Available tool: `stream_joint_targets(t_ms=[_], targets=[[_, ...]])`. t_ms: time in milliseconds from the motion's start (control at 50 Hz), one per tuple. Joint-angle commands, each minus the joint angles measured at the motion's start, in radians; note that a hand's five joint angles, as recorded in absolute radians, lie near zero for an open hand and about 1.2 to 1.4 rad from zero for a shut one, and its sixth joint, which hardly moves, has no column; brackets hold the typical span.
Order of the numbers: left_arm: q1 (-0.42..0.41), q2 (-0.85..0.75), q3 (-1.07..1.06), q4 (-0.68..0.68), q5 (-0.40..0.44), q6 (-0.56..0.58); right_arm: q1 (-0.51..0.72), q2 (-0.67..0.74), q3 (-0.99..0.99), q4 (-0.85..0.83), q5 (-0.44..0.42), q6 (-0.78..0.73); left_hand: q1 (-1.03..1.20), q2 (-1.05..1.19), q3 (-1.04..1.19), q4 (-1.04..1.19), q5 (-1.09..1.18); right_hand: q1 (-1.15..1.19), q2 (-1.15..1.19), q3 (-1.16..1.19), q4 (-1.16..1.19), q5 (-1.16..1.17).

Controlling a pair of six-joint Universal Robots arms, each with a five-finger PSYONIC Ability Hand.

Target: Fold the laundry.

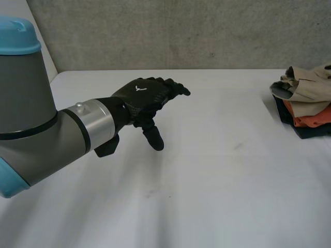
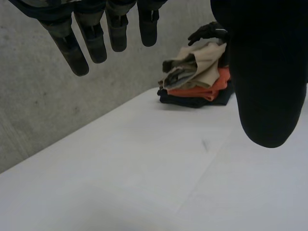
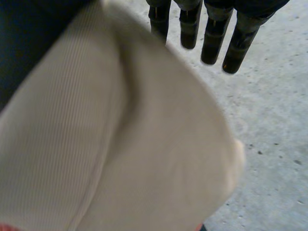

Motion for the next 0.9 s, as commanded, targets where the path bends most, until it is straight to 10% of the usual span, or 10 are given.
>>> stream_joint_targets(t_ms=[20, 220, 420, 640, 900], targets=[[-0.003, 0.035, -0.001, 0.009, 0.0, -0.01, -0.017, -0.181, 0.067, 0.136, 0.147, -0.006, 0.011, -0.002, -0.01, -0.003, -0.02, -0.052, -0.1, -0.099, -0.108, -0.114], [-0.003, 0.072, -0.003, 0.01, 0.002, -0.011, -0.022, -0.341, 0.074, 0.403, 0.275, -0.151, 0.011, -0.002, -0.01, -0.003, -0.02, -0.052, -0.1, -0.099, -0.108, -0.114], [-0.003, 0.099, 0.0, 0.012, 0.002, -0.011, 0.028, -0.523, -0.006, 0.577, 0.696, -0.371, 0.005, -0.008, -0.016, -0.008, -0.026, -0.052, -0.1, -0.099, -0.108, -0.114], [0.011, 0.116, 0.0, 0.028, -0.012, -0.01, 0.522, -0.709, 0.212, 0.569, 0.962, -0.287, 0.008, -0.005, -0.013, -0.005, -0.023, -0.052, -0.1, -0.099, -0.108, -0.114], [0.091, 0.148, -0.064, 0.208, -0.463, 0.012, 0.869, -0.818, 0.675, 0.287, 1.131, -0.169, 0.005, -0.008, -0.016, -0.008, -0.026, -0.052, -0.1, -0.099, -0.108, -0.114]])
